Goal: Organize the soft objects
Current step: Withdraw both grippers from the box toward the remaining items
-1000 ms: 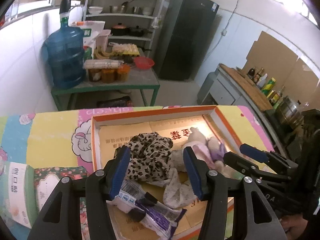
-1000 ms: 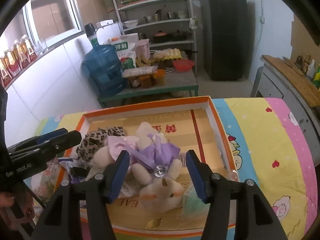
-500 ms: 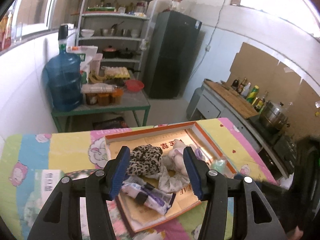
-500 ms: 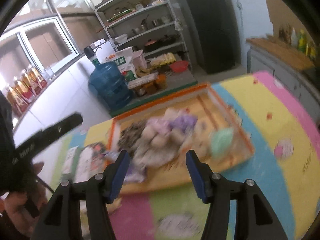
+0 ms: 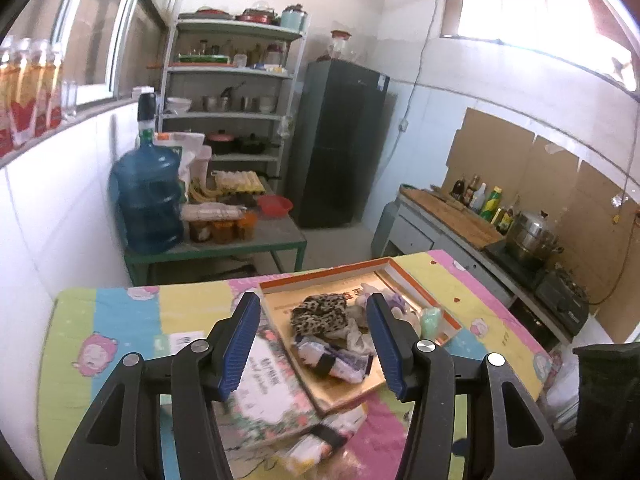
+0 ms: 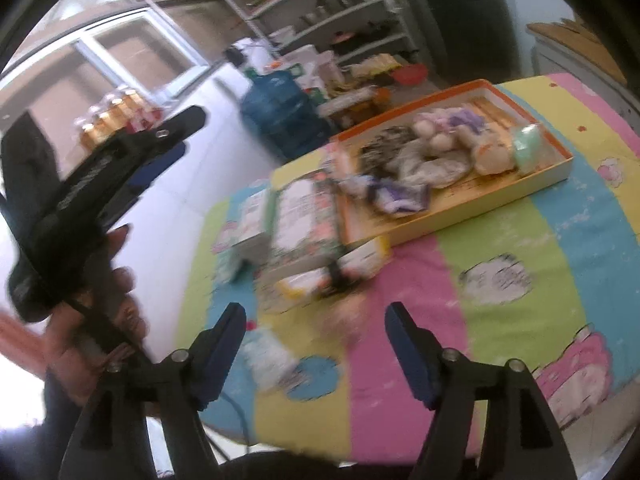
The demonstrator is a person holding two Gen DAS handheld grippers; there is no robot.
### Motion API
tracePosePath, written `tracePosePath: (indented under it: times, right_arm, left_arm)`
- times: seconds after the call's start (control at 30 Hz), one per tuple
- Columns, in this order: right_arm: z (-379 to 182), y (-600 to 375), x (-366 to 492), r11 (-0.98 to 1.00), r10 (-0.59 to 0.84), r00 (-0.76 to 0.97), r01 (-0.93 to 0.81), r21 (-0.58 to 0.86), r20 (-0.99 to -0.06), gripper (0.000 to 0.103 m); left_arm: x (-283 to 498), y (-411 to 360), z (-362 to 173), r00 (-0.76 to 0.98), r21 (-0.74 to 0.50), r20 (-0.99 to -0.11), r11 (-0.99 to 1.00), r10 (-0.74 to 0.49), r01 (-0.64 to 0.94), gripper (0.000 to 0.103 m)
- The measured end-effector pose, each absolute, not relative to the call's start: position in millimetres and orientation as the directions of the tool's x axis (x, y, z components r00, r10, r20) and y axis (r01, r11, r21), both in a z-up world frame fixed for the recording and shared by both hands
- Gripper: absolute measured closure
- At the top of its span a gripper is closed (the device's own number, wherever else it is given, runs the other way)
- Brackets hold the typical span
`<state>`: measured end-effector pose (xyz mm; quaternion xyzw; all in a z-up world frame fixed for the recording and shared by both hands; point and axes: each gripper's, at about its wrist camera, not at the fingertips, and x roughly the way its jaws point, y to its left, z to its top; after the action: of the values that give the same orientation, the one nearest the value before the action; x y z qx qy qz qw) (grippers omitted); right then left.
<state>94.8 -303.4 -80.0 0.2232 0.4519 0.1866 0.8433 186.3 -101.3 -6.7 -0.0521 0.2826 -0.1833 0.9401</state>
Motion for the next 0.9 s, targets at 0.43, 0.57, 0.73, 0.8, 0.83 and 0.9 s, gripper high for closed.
tracePosePath:
  times: [0.43, 0.57, 0.73, 0.8, 0.83, 0.9]
  right_arm:
    - [-52.7, -247.8, 25.9, 0.758, 0.608, 0.585, -0.227, 0.612, -0.537, 0.007]
    - [-42.3, -260.2, 25.8, 0.749, 0.567, 0.671, -0.177, 0.639, -0.479, 0.007]
    - [-26.6, -263.7, 35.4, 0.863, 0.387, 0.726, -0.067, 0.502, -0.568, 0.007]
    - [-16.8, -257.2, 37.0, 0.946, 0.215, 0.761, -0.007, 0.323, -0.612, 0.01]
    - [-11.7, -252.0, 36.2, 0.975, 0.117, 0.782, 0.028, 0.222, -0.612, 0.015]
    - [-0.7, -239.5, 28.1, 0.994, -0.083, 0.838, 0.111, 0.02, -0.54, 0.017]
  left_arm:
    - [116.2, -21.7, 7.1, 0.804, -0.201, -0.464, 0.928, -0.371, 0.313, 0.046]
    - [101.8, -7.7, 5.1, 0.803, -0.216, -0.463, 0.926, -0.376, 0.309, 0.046]
    - [85.0, 3.3, -0.3, 0.803, -0.211, -0.465, 0.927, -0.373, 0.309, 0.046]
    - [80.2, 11.3, -2.1, 0.806, -0.222, -0.464, 0.929, -0.367, 0.296, 0.046]
    - [79.2, 14.4, -2.6, 0.806, -0.226, -0.465, 0.93, -0.365, 0.291, 0.046]
    - [75.5, 19.4, -5.3, 0.806, -0.232, -0.47, 0.931, -0.359, 0.28, 0.046]
